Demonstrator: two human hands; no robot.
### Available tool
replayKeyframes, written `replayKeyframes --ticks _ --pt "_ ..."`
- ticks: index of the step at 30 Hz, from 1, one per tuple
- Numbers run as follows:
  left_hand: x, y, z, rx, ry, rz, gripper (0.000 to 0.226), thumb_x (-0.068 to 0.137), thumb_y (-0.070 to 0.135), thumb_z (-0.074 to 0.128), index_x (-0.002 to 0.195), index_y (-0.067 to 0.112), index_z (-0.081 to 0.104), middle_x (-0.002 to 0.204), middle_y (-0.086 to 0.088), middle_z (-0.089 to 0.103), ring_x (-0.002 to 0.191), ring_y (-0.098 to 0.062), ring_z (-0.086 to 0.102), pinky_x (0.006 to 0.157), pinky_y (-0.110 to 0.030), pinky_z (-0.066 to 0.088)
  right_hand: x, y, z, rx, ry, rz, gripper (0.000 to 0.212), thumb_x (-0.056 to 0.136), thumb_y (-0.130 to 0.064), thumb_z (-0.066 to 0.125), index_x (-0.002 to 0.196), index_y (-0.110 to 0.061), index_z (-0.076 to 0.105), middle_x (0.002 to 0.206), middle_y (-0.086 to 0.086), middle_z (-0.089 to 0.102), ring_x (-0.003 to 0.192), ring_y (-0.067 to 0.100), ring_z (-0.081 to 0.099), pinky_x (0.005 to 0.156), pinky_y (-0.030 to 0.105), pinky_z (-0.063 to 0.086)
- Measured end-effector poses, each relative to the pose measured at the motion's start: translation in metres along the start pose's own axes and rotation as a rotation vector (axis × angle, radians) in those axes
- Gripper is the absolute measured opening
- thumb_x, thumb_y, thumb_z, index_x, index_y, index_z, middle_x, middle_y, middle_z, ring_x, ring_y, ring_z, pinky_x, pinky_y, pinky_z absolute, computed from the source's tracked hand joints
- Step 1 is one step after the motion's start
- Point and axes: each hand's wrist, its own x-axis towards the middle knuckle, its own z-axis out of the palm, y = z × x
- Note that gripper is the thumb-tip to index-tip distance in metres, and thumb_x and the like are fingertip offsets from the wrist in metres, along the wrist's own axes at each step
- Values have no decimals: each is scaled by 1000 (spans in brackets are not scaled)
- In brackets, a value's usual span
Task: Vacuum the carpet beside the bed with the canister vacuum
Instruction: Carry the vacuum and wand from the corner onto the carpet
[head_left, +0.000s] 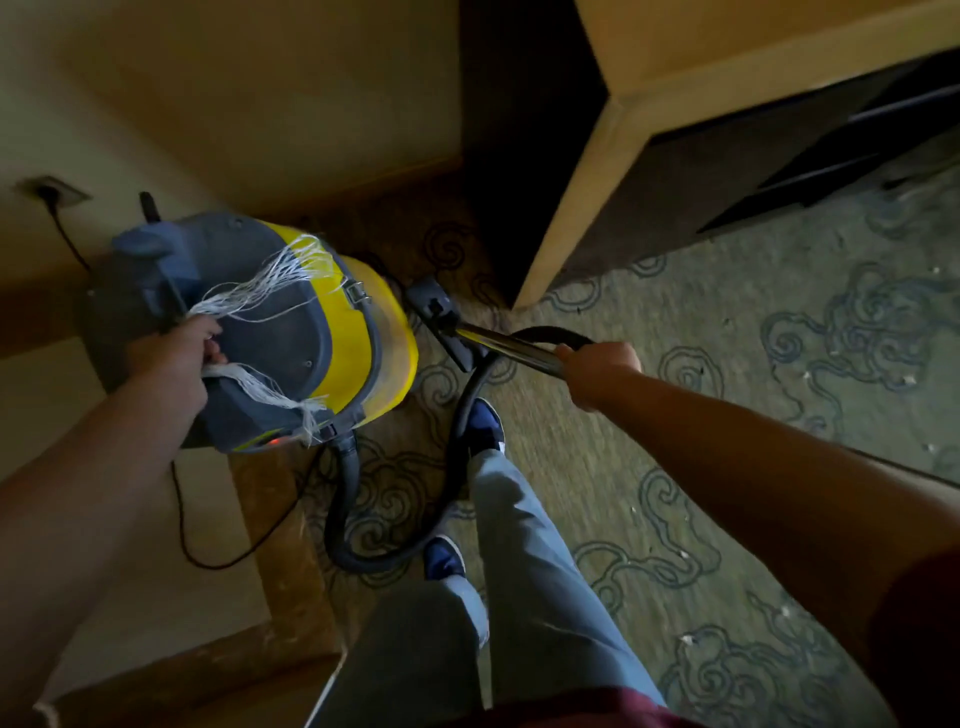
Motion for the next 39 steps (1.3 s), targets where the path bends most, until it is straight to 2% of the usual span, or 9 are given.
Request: replayKeyframes --ticks 2,6,11,15,18,22,26,33,39 --pt "-19 -17 -11 -4 -25 59 25 82 13 66 65 17 48 31 9 44 26 -3 39 36 -15 40 -29 -6 16 -20 47 16 65 93 -23 50 151 -28 22 102 3 65 84 23 64 57 33 39" --pt "-67 -46 -45 46 -40 141 27 83 12 63 65 14 44 28 7 42 25 -5 39 35 -14 38 -95 -12 51 22 90 68 59 92 -25 52 146 -30 31 70 -3 49 61 19 51 48 30 33" --pt "-128 -75 -77 65 -51 171 31 89 8 60 66 17 41 29 12 40 25 -3 38 35 -10 36 -168 -22 102 82 126 95 55 95 -26 46 147 -26 32 83 -1 56 85 22 63 56 32 36" --pt "-176 -119 -95 42 -26 169 30 88 10 65 68 18 44 44 7 48 33 -1 40 37 -11 37 -211 -26 144 96 127 107 60 96 -23 43 152 -21 22 85 -1 58 84 22 63 58 32 38" --pt "-206 -158 -103 32 -10 144 31 85 12 67 65 16 44 28 10 42 29 -2 38 38 -14 38 -242 -22 182 110 119 100 62 95 -22 43 153 -22 21 106 1 65 96 23 65 62 31 39" --pt "-242 -203 -115 -6 -44 121 33 86 14 66 65 18 42 29 10 40 25 -2 39 38 -13 37 -281 -20 233 148 133 123 61 93 -18 48 149 -24 27 75 -1 52 86 24 65 55 30 36" --pt "-271 -251 -133 16 -66 57 41 92 17 61 60 17 35 27 11 37 25 -5 38 37 -10 35 -317 -24 287 161 136 135 67 94 -12 46 153 -22 18 93 4 65 85 25 65 58 32 39" --pt "-297 -299 -155 3 -97 -7 43 95 14 58 61 20 32 28 14 35 27 -2 37 37 -8 30 -355 -27 290 179 139 157 53 92 -15 49 143 -18 35 105 7 64 96 30 64 60 35 41" --pt "-294 -301 -165 42 -112 -35 42 96 13 57 61 18 34 32 11 37 34 -3 37 38 -8 34 -381 -18 265 68 111 187 44 90 -21 55 133 -20 47 98 3 62 86 25 61 63 33 41"
